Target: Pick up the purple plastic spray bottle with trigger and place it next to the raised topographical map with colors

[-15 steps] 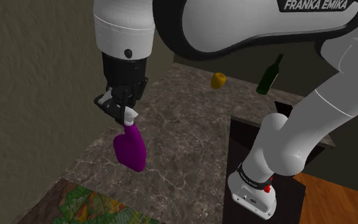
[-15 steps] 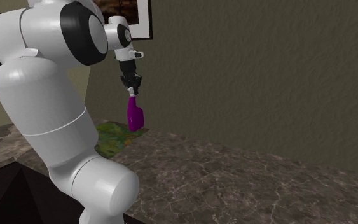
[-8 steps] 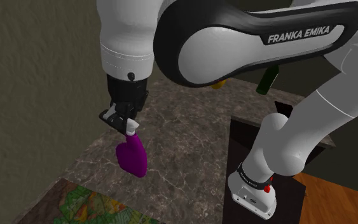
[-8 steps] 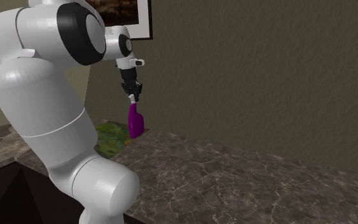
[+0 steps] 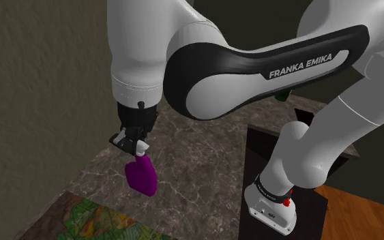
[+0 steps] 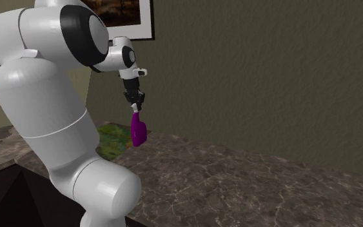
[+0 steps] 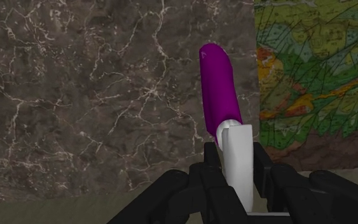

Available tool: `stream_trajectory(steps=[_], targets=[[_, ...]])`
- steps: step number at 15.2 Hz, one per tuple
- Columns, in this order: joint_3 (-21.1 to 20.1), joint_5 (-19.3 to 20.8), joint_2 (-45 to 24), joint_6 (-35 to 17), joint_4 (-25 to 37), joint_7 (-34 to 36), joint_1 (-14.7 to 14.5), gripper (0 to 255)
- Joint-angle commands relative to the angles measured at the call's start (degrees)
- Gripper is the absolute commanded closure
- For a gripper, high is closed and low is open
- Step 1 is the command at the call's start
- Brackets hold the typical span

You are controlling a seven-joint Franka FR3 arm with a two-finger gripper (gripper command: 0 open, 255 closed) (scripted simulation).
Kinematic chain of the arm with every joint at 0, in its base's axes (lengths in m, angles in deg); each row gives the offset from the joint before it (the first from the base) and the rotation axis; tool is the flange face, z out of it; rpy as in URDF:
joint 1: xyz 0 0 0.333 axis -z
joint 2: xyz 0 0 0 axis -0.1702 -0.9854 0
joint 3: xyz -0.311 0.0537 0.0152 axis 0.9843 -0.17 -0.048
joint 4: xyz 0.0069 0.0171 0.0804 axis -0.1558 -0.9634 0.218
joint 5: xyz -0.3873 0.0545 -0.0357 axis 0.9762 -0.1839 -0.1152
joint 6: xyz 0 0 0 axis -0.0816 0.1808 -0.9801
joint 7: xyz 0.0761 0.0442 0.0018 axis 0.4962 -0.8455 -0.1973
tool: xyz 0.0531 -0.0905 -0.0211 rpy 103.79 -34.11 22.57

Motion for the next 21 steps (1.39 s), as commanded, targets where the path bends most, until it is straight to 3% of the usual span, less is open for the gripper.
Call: stream_trajectory(steps=[1,6,13,14,19,21], targets=[[-0.15,0.05,-0.13,-1.57,-1.41,0.20,-0.05,255],[-0.53,0.38,-0.90,-5.27,-4.42,0.75,-0.06,255],[-0.53,0.38,-0.90,-5.27,-4.42,0.75,-0.06,255],[-0.53,0.38,-0.90,-5.27,-4.42,0.75,-0.06,0],[-0.53,0.38,-0.90,-5.27,-4.42,0.75,-0.06,0],[-0.21,-0.20,0.38,-1.41,-1.73,0.30,-0.22,0]])
